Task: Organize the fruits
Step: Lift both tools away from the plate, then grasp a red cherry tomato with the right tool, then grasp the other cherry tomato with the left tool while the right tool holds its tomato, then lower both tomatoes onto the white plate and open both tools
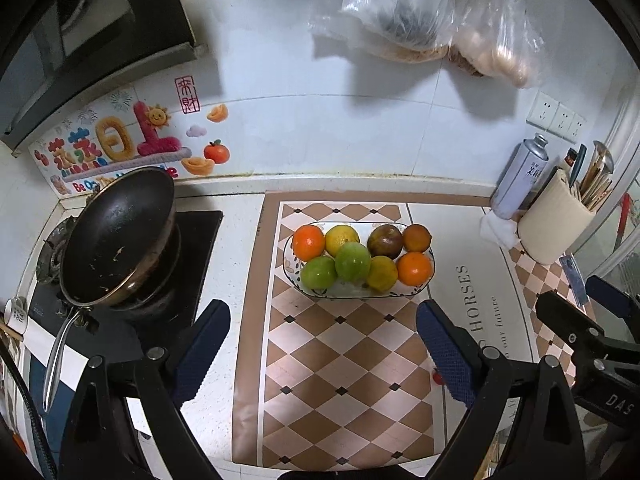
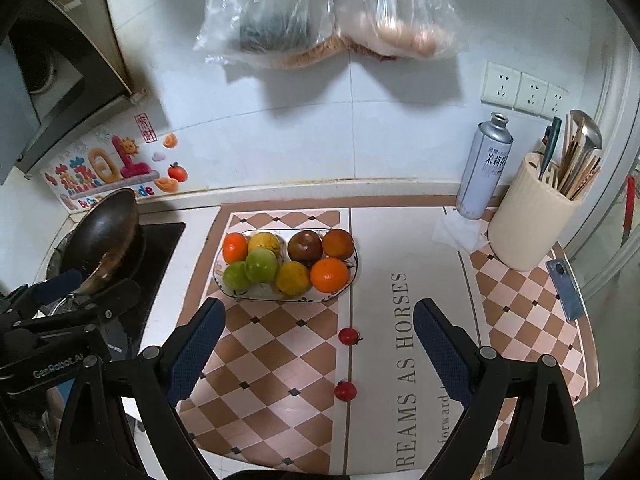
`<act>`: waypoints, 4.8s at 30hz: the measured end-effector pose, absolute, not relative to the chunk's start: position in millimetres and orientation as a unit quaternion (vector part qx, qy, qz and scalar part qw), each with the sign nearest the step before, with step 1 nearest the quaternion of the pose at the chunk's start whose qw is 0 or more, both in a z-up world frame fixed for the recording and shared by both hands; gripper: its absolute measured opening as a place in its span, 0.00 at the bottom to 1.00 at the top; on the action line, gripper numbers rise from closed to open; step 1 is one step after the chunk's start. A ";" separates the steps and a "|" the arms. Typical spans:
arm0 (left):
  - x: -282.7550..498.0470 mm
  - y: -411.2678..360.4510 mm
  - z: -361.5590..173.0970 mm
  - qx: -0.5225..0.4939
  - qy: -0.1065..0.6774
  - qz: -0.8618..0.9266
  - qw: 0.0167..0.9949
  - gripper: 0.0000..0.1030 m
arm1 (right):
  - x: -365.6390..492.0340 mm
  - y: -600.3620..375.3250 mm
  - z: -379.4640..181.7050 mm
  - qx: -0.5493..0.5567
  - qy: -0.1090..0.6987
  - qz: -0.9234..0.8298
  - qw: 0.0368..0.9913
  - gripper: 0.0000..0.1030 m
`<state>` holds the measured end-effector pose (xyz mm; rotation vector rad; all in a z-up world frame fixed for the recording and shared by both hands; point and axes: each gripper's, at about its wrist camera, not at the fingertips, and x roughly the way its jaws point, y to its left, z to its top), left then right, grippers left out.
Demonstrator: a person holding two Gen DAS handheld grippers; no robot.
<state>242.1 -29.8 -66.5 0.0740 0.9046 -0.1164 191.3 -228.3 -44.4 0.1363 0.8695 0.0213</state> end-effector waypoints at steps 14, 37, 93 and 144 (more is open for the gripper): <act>231.6 -31.7 -70.6 0.048 0.438 -0.049 0.896 0.92 | 203.3 -248.6 -96.7 0.137 0.481 0.029 0.865 0.94; 314.6 -112.2 -222.4 0.130 0.598 -0.046 0.790 0.99 | 228.8 -277.6 -312.4 0.179 0.609 0.010 0.773 0.34; 373.7 -157.6 -279.0 -0.003 0.680 -0.182 0.710 0.36 | 285.0 -354.5 -288.4 0.224 0.576 -0.021 0.786 0.34; 395.4 20.2 -292.3 -0.360 0.608 -0.073 0.704 0.27 | 361.0 -232.2 -298.7 0.149 0.551 0.102 0.815 0.34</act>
